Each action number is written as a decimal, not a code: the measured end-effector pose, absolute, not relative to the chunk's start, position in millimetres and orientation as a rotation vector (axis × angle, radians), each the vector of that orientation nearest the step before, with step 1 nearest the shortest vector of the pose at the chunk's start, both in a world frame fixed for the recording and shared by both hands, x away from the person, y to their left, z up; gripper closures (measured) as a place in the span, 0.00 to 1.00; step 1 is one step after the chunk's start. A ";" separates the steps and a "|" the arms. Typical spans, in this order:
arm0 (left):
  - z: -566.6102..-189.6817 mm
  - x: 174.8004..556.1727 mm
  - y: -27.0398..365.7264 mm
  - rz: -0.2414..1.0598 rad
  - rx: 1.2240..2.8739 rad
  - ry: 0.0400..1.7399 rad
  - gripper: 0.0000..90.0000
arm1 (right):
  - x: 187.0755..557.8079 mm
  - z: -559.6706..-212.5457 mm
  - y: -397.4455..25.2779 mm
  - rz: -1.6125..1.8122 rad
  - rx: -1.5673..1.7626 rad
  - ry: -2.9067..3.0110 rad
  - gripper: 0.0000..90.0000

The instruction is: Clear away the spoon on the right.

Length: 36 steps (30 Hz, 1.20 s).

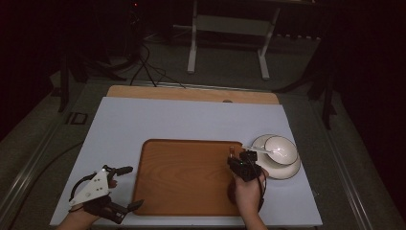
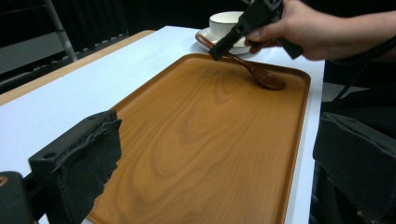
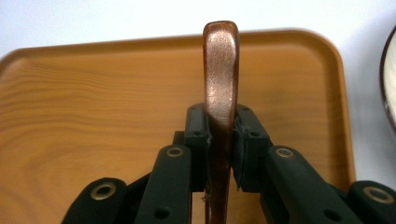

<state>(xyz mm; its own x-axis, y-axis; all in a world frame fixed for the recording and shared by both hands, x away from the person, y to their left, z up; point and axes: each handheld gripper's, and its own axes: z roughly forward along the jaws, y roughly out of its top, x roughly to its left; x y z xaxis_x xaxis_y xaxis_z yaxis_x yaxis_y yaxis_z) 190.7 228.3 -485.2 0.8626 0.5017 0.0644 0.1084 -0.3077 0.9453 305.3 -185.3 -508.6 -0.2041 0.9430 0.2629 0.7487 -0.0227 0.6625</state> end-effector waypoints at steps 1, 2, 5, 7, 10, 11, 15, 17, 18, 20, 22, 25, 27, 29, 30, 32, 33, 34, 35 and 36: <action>-485.3 190.7 228.4 0.416 1.862 0.456 0.02 | 306.2 -511.4 -185.1 1.050 1.806 1.983 0.87; -485.3 190.6 228.5 0.416 1.861 0.457 0.02 | 307.4 -515.4 -185.1 1.045 1.825 1.976 0.87; -485.3 190.5 228.5 0.415 1.861 0.456 0.02 | 310.0 -522.8 -184.4 1.034 1.860 1.956 0.86; -485.3 190.4 228.8 0.416 1.861 0.455 0.02 | 311.0 -526.8 -184.8 1.024 1.865 1.945 0.86; -485.3 190.5 228.9 0.415 1.862 0.456 0.02 | 312.1 -530.3 -185.9 0.997 1.867 1.934 0.86; -485.3 190.4 228.8 0.415 1.861 0.455 0.02 | 312.5 -531.5 -186.7 0.992 1.870 1.929 0.86; -485.8 190.4 228.2 0.417 1.868 0.457 0.02 | 314.1 -532.0 -189.1 0.976 1.867 1.925 0.84; -485.7 190.4 228.0 0.418 1.868 0.455 0.02 | 315.1 -531.3 -189.0 0.975 1.873 1.925 0.78; -485.4 190.4 228.0 0.418 1.869 0.454 0.02 | 315.5 -531.0 -188.8 0.970 1.870 1.923 0.77; -485.3 190.3 228.1 0.418 1.869 0.453 0.02 | 316.3 -530.4 -188.7 0.973 1.867 1.930 0.75; -485.5 190.2 228.4 0.418 1.867 0.456 0.02 | 316.4 -528.2 -189.2 0.984 1.867 1.923 0.73; -485.5 190.3 228.6 0.418 1.865 0.456 0.02 | 317.8 -520.4 -190.3 0.993 1.850 1.931 0.69; -485.4 190.2 228.3 0.420 1.868 0.455 0.02 | 319.1 -513.7 -191.0 0.997 1.828 1.946 0.66; -485.6 190.1 228.3 0.420 1.868 0.456 0.02 | 320.2 -506.8 -191.9 0.998 1.797 1.969 0.61; -485.6 190.2 228.3 0.419 1.868 0.456 0.02 | 320.7 -502.7 -193.3 1.012 1.790 1.978 0.58; -485.7 190.4 228.4 0.419 1.867 0.458 0.02 | 321.3 -497.4 -194.8 1.018 1.766 1.990 0.54; -485.8 190.7 228.3 0.420 1.868 0.458 0.02 | 321.4 -494.7 -195.7 1.023 1.753 1.999 0.51; -485.8 190.7 228.1 0.419 1.869 0.459 0.02 | 321.5 -491.6 -197.2 1.039 1.746 2.008 0.49; -485.8 190.6 227.9 0.420 1.871 0.458 0.02 | 321.3 -489.9 -198.3 1.045 1.736 2.010 0.48; -485.6 190.4 227.8 0.420 1.871 0.457 0.02 | 320.4 -487.3 -200.3 1.063 1.723 2.006 0.44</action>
